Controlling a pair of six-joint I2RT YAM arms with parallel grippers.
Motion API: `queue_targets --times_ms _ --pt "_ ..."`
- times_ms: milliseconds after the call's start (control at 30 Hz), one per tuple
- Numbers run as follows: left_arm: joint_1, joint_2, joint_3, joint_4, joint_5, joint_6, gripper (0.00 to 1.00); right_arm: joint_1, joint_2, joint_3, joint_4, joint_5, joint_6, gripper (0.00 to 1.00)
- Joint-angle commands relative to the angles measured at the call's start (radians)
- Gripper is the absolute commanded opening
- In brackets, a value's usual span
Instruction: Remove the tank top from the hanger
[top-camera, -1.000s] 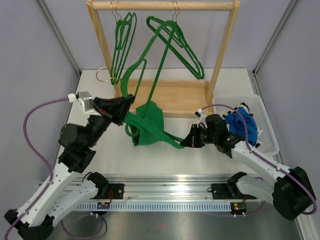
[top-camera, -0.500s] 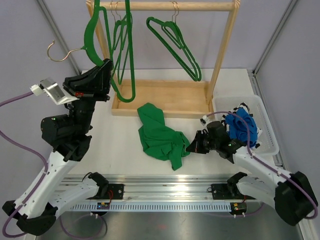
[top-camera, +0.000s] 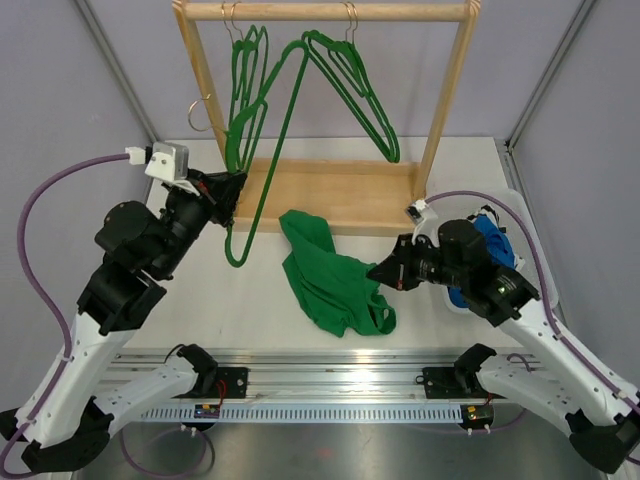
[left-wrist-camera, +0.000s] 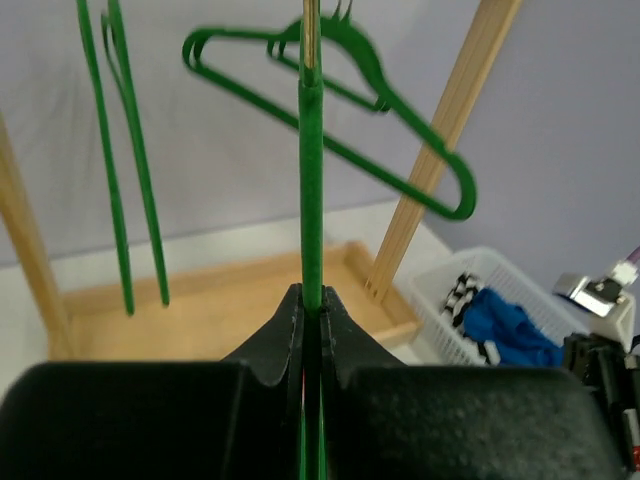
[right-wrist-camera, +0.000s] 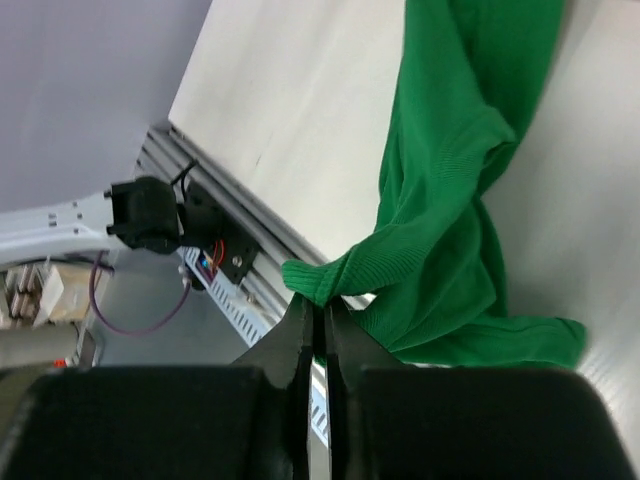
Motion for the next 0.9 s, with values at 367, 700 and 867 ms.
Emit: queue_targets --times_ms 367,700,867 --pt "-0.030 0.385 0.511 -0.530 -0.211 0.010 0.00 0.142 0.169 0.129 0.008 0.240 -0.013 0.99" --pt "0.029 0.911 1.215 -0.710 -0.251 0.059 0.00 0.142 0.055 0.075 -0.046 0.274 -0.011 0.99" --pt "0.092 0.935 1.156 -0.523 -0.236 0.085 0.00 0.142 0.000 0.058 -0.083 0.289 -0.021 0.99"
